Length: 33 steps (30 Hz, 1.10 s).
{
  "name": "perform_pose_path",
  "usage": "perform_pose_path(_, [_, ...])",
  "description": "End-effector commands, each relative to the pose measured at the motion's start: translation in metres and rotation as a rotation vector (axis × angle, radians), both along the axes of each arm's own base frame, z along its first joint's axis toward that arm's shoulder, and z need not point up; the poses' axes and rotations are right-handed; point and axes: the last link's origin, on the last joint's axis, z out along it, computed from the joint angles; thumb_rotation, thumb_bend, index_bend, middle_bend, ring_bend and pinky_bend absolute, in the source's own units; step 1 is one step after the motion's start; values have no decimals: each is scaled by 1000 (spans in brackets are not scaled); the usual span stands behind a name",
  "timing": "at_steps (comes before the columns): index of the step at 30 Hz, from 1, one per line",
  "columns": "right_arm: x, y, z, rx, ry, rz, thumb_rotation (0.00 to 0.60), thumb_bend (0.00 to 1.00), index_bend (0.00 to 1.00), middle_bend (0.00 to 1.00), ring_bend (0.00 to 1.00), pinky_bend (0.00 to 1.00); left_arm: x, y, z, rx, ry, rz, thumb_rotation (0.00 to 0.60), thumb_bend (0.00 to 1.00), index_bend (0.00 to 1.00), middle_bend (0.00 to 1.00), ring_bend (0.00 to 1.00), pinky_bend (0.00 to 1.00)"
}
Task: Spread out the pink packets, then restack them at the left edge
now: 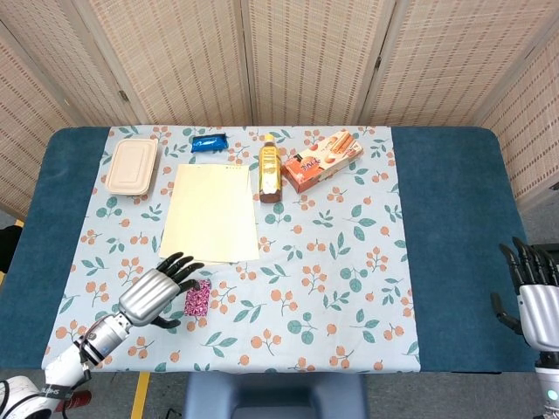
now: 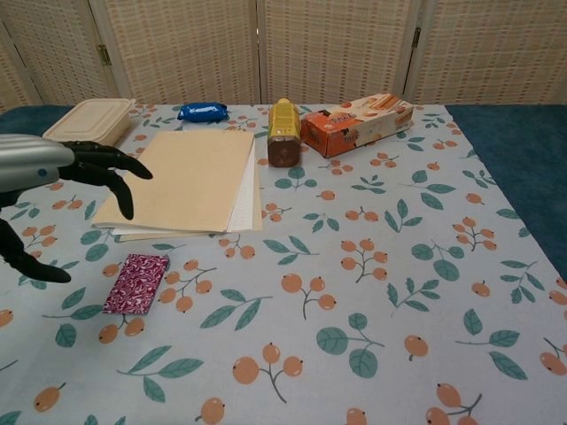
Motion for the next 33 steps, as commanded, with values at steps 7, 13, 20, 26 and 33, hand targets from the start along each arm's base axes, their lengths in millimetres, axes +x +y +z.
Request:
perform_pose_path(7, [1, -2, -1, 9, -3, 4, 600, 452, 5, 11, 0, 0, 10, 9, -27, -42, -13, 51, 572, 66, 427, 95, 3, 0])
perform_pose_path(13, [-1, -2, -2, 12, -7, 0, 600, 452, 5, 11, 0, 0, 3, 10, -39, -60, -7, 123, 392, 65, 370, 27, 0, 0])
perform_pose_path(20, [0, -4, -4, 19, -7, 5, 600, 452, 5, 11, 0, 0, -2, 11, -43, -58, -4, 183, 323, 56, 313, 0, 0, 0])
perform_pose_path(26, [0, -4, -5, 24, -6, 2, 600, 453, 5, 10, 0, 0, -10, 8, -53, -63, 34, 183, 315, 57, 320, 0, 0, 0])
perform_pose_path(33, [0, -5, -6, 27, -9, -3, 600, 452, 5, 10, 0, 0, -15, 6, -62, -76, 50, 181, 312, 56, 332, 0, 0, 0])
